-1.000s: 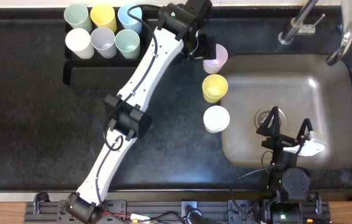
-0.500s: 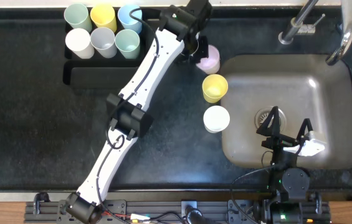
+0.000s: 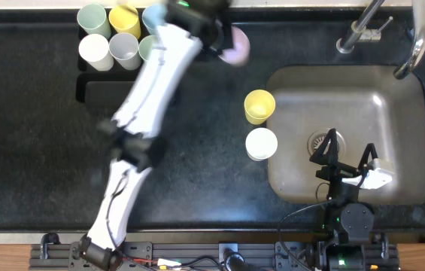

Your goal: Store Cups

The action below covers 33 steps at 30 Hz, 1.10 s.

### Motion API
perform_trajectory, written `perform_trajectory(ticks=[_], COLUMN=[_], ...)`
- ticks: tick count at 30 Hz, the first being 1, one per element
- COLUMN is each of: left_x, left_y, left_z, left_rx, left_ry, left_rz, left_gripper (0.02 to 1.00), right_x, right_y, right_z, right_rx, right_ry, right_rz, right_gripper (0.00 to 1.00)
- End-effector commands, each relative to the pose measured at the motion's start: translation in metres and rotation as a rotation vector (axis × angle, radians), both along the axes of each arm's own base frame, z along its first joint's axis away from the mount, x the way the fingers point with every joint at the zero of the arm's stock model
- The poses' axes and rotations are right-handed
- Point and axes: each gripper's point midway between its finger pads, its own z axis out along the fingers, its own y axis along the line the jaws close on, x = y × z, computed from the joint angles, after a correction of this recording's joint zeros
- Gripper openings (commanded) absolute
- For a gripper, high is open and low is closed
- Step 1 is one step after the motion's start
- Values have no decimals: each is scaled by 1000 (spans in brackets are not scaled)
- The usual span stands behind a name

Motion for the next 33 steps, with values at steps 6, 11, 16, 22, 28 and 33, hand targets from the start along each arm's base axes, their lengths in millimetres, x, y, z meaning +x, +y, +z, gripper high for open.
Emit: perform_trajectory(ticks=[6, 11, 16, 22, 28, 33], left_x=[-105, -142, -157, -136, -120, -99], left_y=[217, 266, 284, 296, 306, 309], left_z=[111, 31, -16, -30, -47, -50], left_rx=[55, -27, 6, -8, -50, -55], left_ry=[-178, -49, 76, 69, 93, 95], left_rz=[551, 693, 753, 785, 854, 853], left_gripper=[36, 34, 34, 34, 34, 34], right_x=[0, 0, 0, 0, 0, 0], right_y=[-1, -1, -1, -1, -1, -1], right_z=[-4, -4, -4, -4, -4, -4], right_rx=[0, 0, 0, 0, 0, 0], right_ry=[3, 3, 3, 3, 3, 3], right_rz=[-6, -6, -6, -6, -6, -6], right_gripper=[998, 998, 998, 998, 998, 998])
